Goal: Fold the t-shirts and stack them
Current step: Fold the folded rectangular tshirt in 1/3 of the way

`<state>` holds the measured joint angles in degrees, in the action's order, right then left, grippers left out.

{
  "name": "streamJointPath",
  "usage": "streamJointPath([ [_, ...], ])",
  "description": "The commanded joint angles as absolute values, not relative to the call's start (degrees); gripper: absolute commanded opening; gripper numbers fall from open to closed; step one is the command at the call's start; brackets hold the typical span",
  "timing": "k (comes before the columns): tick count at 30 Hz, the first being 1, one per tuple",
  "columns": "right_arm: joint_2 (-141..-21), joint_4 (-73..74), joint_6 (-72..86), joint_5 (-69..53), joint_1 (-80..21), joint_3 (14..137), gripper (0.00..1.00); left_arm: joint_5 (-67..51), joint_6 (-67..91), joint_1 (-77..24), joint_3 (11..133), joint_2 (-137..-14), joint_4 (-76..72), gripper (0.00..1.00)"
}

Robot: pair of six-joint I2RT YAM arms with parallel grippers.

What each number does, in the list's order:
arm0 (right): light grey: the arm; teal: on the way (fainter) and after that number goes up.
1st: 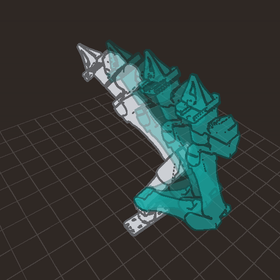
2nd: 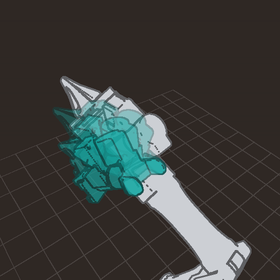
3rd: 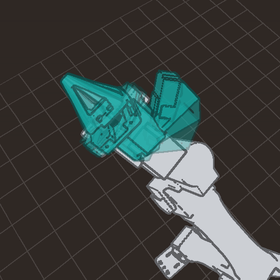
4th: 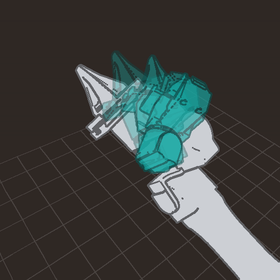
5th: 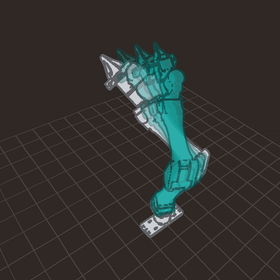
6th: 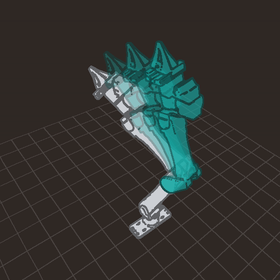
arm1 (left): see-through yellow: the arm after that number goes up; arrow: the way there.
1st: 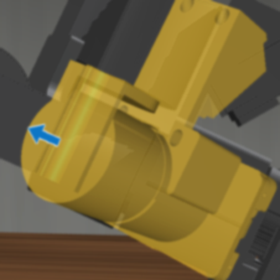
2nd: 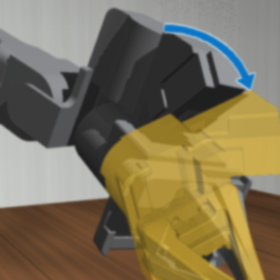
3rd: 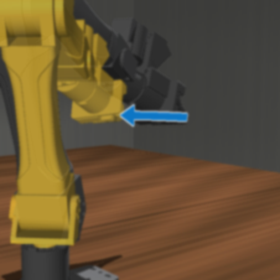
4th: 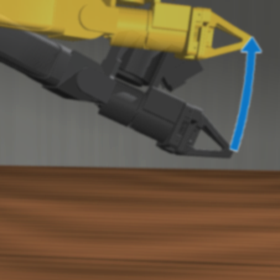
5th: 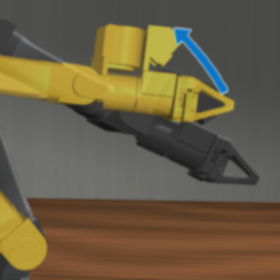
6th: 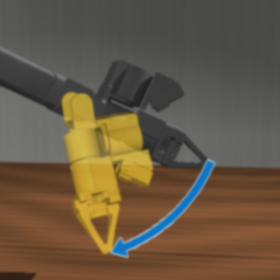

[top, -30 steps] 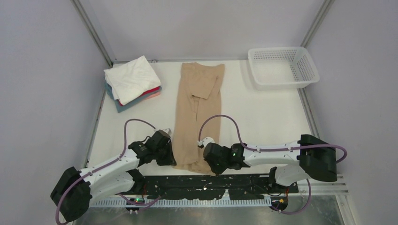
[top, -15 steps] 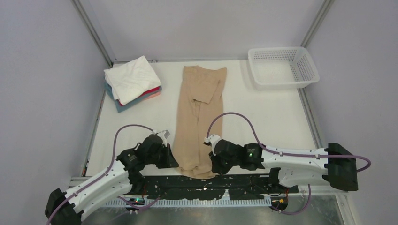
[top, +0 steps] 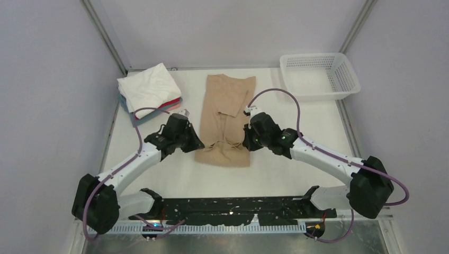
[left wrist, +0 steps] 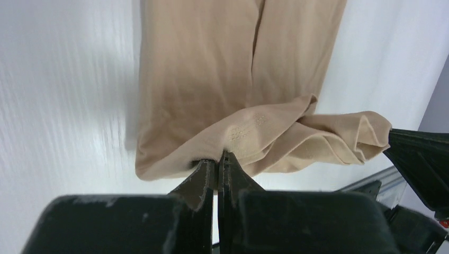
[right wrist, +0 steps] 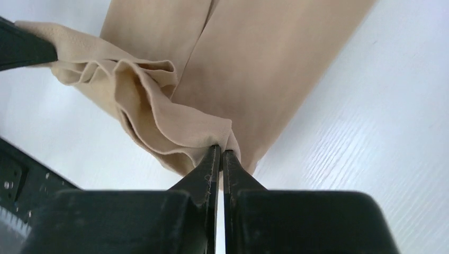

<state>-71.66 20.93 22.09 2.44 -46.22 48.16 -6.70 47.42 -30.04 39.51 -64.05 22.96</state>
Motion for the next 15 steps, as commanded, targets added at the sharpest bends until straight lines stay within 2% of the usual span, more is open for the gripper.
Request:
streamJointPath([
  [1, -76.82, 18.20, 17.64, 4.04, -41.80, 55.61, 0.06, -8.17, 44.98, -26.03, 47.94, -71.68, 19.36, 0.00],
  [7, -85.02, 18.06, 16.96, 5.50, -35.95, 62.55, 0.06, -7.49, 42.87, -23.25, 58.04, -83.20, 20.33, 0.00],
  [15, -91.45, 15.52, 16.25, 7.48, -31.89, 65.96, 0.05, -8.28, 40.50, -21.37, 67.01, -93.24, 20.95, 0.00],
])
